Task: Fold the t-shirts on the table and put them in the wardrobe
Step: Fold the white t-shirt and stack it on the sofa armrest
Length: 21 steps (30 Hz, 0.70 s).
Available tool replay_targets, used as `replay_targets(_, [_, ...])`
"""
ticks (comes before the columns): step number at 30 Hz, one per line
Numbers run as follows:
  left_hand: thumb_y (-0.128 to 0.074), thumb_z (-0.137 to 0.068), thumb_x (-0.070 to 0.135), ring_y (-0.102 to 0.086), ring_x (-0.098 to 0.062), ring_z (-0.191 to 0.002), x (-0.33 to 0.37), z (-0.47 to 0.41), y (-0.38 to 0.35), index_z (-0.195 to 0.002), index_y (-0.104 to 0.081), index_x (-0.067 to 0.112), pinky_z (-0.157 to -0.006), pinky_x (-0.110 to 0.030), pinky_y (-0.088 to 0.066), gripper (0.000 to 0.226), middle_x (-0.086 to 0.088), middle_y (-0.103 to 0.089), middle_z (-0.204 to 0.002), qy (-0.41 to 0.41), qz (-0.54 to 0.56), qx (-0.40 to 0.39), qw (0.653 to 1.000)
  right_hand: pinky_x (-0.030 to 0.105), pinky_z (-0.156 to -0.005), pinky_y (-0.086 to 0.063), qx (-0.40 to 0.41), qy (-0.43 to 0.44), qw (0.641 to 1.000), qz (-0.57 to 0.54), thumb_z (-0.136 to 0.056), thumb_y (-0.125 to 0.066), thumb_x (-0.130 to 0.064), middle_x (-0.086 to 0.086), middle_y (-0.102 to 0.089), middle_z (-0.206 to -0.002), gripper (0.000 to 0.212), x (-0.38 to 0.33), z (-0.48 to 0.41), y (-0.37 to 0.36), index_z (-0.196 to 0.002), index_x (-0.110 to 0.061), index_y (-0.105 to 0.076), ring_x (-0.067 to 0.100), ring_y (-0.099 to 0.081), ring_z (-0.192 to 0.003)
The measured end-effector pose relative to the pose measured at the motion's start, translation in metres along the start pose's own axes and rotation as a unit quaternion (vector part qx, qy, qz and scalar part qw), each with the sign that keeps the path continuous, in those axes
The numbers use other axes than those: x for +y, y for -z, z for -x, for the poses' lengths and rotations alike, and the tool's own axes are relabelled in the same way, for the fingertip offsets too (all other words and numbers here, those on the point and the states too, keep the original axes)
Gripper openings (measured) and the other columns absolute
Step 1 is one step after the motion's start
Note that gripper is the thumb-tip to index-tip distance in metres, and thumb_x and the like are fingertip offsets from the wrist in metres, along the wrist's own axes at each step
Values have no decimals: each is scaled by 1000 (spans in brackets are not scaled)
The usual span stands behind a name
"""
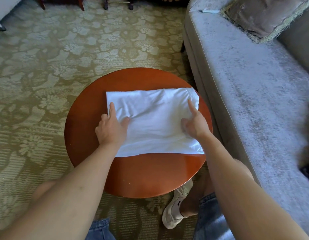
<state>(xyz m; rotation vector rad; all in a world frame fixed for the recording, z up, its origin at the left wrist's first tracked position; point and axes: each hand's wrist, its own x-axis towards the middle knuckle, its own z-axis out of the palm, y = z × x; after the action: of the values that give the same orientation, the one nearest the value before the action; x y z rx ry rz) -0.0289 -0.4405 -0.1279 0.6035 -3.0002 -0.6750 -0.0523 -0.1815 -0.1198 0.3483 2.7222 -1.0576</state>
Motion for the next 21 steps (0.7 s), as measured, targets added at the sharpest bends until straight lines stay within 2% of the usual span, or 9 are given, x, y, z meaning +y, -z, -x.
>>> replay_targets(3, [-42,-99,51,-46,-35,-124,-5,4,-5,-155,-14,28,-100,-46,-33,67,-15,-48,-136,-19,7,24,1000,31,-69,-51,-7,-1,999,-35,-88,-48,-12,5,-47,-140,71,3,-1,-4,-151,-38,-27,25,-62,-95])
replay_targets(5, [-41,-100,48,-44,-34,-126,-7,4,-7,-155,-16,29,-102,-46,-32,63,-14,-48,-136,-31,14,26,999,36,-78,-55,-1,-8,1000,-29,-90,-49,-16,4,-42,-145,66,4,0,-6,-151,-33,-31,27,-59,-107])
replay_targets(7, [-40,-100,46,-44,-33,-125,-7,3,-7,-154,-18,29,-103,-45,-31,61,-13,-47,-135,-42,19,25,999,42,-91,-52,16,-10,1000,-17,-94,-46,-21,5,-38,-145,60,3,5,-10,-151,-29,-30,30,-53,-116])
replay_targets(9, [-41,-101,44,-46,-32,-121,-6,3,-6,-154,-19,29,-104,-43,-32,60,-12,-47,-131,-51,24,25,998,43,-91,-48,60,20,998,10,-97,-42,-24,8,-42,-132,52,3,15,-19,-148,-26,-34,34,-53,-109])
replay_targets(11, [-42,-101,42,-48,-33,-114,-6,4,-5,-154,-19,30,-101,-42,-35,59,-11,-45,-125,-59,31,22,998,40,-84,-43,102,61,991,56,-98,-40,-23,6,-41,-109,43,3,24,-26,-141,-22,-37,36,-53,-91])
replay_targets(12, [-43,-101,41,-50,-33,-110,-7,5,-4,-154,-20,30,-99,-42,-37,59,-10,-45,-123,-63,31,21,997,39,-82,-42,112,67,990,63,-98,-40,-22,4,-38,-104,43,3,26,-28,-141,-21,-36,34,-51,-86])
replay_targets(16, [-41,-102,41,-53,-35,-105,-5,4,-2,-154,-21,31,-95,-42,-40,56,-11,-46,-124,-63,20,4,998,44,-86,-45,105,57,991,66,-98,-41,-23,9,-42,-115,51,3,24,-27,-147,-23,-28,35,-51,-87])
replay_targets(19, [-38,-103,38,-50,-35,-120,-6,5,-1,-152,-29,27,-103,-40,-34,51,-12,-50,-137,-63,19,-17,998,45,-88,-47,97,54,992,56,-98,-42,-25,9,-42,-121,53,3,26,-25,-149,-23,-27,34,-53,-94])
replay_targets(21, [-38,-104,37,-49,-33,-125,-7,6,2,-151,-33,24,-105,-40,-33,49,-12,-53,-138,-65,15,-29,997,40,-86,-47,84,32,995,35,-99,-42,-28,8,-41,-123,52,3,26,-22,-149,-23,-29,31,-52,-98])
